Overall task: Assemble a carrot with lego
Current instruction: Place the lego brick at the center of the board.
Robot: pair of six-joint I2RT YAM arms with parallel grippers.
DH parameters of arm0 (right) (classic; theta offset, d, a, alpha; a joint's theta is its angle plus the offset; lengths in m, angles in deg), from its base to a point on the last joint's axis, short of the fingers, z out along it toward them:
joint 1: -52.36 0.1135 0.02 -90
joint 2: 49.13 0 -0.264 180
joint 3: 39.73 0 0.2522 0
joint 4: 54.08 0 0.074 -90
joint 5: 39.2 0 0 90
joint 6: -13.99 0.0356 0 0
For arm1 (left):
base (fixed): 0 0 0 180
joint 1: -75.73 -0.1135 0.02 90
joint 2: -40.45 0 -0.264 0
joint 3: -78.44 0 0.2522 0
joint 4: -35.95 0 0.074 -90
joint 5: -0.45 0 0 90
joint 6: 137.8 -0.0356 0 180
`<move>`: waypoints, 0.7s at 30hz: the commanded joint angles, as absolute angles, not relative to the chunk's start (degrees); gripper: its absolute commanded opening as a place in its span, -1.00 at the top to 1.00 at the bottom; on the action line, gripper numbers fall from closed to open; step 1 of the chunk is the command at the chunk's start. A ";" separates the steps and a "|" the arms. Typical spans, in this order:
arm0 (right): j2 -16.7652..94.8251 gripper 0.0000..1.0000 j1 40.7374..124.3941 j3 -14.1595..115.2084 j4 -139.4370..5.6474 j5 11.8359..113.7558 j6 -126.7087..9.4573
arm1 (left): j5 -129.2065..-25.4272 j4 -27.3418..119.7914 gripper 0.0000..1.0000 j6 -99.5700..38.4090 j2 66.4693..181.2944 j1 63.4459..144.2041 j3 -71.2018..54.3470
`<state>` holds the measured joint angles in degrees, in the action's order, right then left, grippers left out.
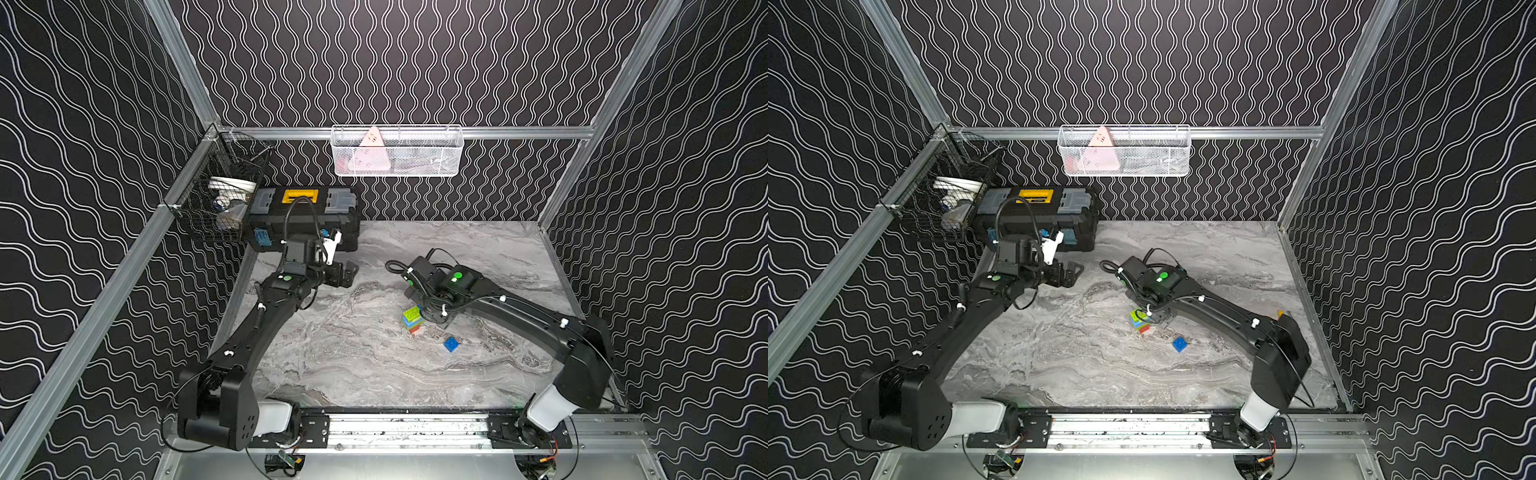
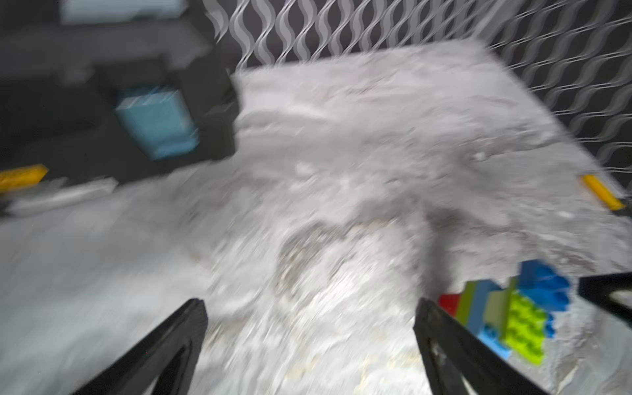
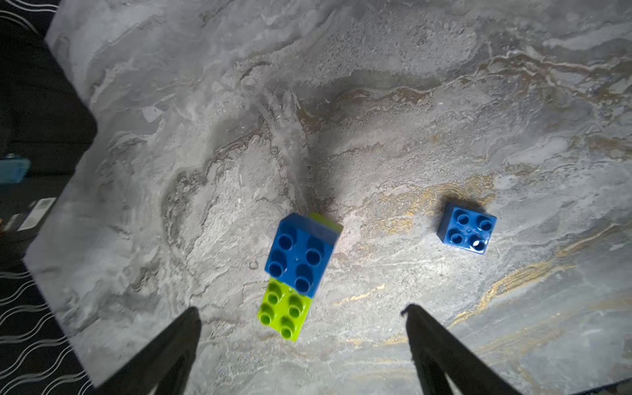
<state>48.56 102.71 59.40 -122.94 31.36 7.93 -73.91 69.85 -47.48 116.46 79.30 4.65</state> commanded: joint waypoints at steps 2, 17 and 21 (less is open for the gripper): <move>52.87 -0.81 103.32 62.15 -125.81 28.95 11.19 | -76.66 78.46 -0.98 -47.18 115.54 76.70 4.97; 60.93 -0.25 104.92 65.46 -124.96 29.66 13.07 | -71.88 77.15 -0.98 -47.01 116.17 76.38 5.79; 61.41 0.03 104.96 65.45 -124.77 29.21 13.20 | -71.53 77.30 -0.98 -47.21 115.95 76.40 5.94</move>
<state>61.17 104.81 65.41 -124.36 30.50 11.45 -72.55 77.15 -47.29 116.22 76.44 5.81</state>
